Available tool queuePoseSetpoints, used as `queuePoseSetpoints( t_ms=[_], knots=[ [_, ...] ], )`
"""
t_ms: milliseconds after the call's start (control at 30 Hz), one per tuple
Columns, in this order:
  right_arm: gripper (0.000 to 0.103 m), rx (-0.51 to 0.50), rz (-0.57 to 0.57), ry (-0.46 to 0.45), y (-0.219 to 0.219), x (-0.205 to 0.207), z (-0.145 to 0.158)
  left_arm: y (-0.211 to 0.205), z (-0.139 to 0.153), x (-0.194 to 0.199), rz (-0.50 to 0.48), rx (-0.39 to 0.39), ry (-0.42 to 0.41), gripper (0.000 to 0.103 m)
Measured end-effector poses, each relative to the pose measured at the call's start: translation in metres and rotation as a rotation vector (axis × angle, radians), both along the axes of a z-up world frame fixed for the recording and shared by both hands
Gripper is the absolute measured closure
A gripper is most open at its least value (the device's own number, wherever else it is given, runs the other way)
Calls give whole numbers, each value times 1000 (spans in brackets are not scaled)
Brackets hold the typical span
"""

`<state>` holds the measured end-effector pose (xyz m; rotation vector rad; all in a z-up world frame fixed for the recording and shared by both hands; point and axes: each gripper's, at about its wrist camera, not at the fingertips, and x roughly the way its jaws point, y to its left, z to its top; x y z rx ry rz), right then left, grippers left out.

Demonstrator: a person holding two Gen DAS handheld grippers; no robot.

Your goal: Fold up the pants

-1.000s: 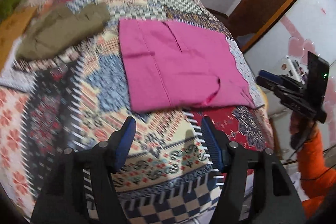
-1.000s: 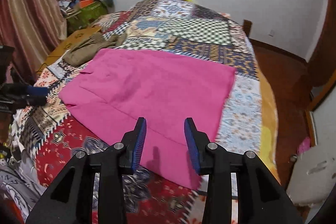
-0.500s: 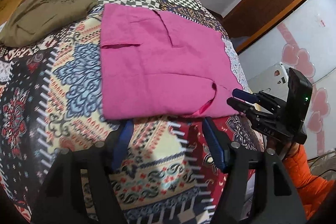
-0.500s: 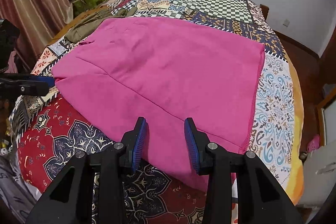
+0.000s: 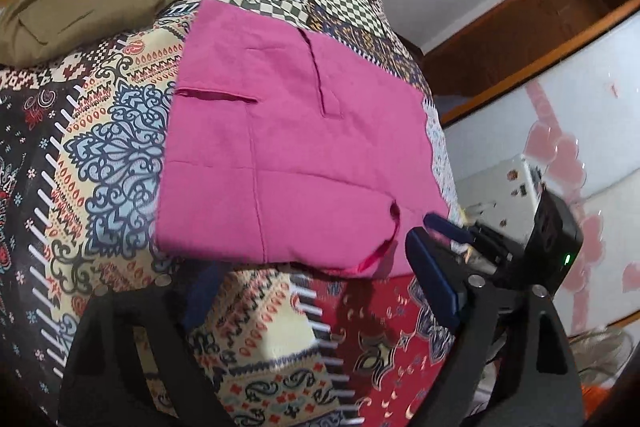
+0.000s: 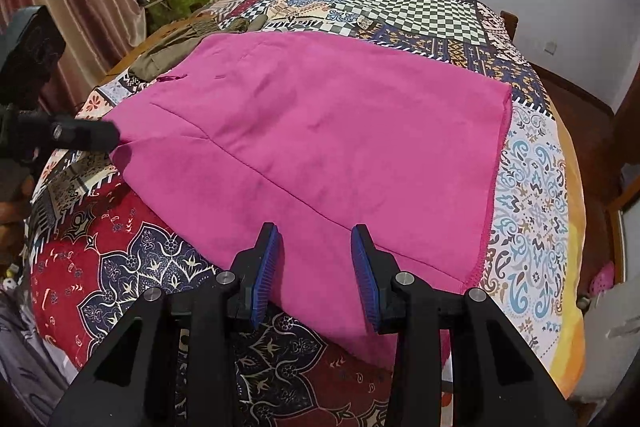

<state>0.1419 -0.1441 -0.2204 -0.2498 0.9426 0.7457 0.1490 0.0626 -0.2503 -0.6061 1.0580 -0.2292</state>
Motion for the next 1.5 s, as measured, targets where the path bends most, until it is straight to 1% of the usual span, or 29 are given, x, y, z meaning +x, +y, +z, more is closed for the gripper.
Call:
queuePoseSetpoints(
  t_ms=[100,200,233,333,433,567,667,733,867,967,1000,1067,1167,1333,1367,1433,1467,1500],
  knots=[
    [69,1,0,-1,0,0,0,8,-2,5,38,-24,6,17],
    [69,1,2,1,0,1,0,13,-2,8,44,-44,20,19],
    [69,2,2,3,0,1,0,13,-1,7,42,-39,25,21],
    [68,1,2,5,0,2,0,12,2,-1,17,-4,43,21],
    [67,-2,4,2,0,2,0,11,3,-14,-3,-11,57,21],
    [67,1,1,1,0,2,0,15,0,-18,23,-73,64,21],
    [67,3,-2,2,-1,2,0,16,-5,-10,44,-146,64,21],
    [67,2,-1,1,-1,1,0,15,-7,-3,51,-176,66,21],
    [67,-2,2,-3,-1,1,0,11,-10,7,59,-176,63,21],
    [67,2,5,0,-1,1,-1,14,-12,10,83,-197,65,21],
    [67,5,5,2,-2,2,-1,16,-12,11,89,-199,66,23],
    [67,8,5,3,-2,2,-1,16,-11,13,100,-168,60,35],
    [67,12,5,4,-3,2,-2,12,-8,19,98,-80,58,47],
    [67,11,7,4,-2,2,-1,9,-5,26,103,-8,65,56],
    [67,11,7,4,-2,2,-1,9,-5,26,105,4,63,60],
    [67,11,8,3,-2,2,-1,5,-4,28,97,50,48,64],
    [67,12,7,5,-2,2,-1,1,-3,28,86,86,34,67],
    [67,13,5,8,-2,3,-1,-2,-2,30,77,113,23,68]
  ],
)
